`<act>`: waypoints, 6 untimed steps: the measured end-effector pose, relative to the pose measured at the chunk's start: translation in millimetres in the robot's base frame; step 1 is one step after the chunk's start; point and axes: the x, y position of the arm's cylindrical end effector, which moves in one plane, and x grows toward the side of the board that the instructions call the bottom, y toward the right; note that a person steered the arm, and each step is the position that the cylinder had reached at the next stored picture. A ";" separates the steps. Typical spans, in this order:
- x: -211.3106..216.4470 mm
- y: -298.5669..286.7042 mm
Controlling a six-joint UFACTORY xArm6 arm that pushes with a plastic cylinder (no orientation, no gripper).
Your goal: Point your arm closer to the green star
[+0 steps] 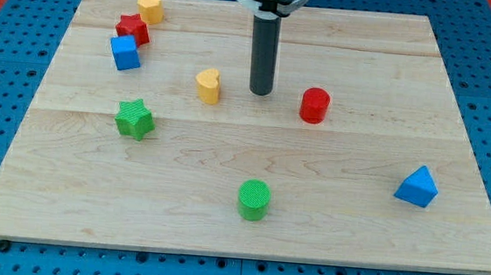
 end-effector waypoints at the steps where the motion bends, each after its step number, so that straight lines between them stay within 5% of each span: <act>1: 19.1 17.6; 3: 77.9 -52.2; 6: 32.1 -186.6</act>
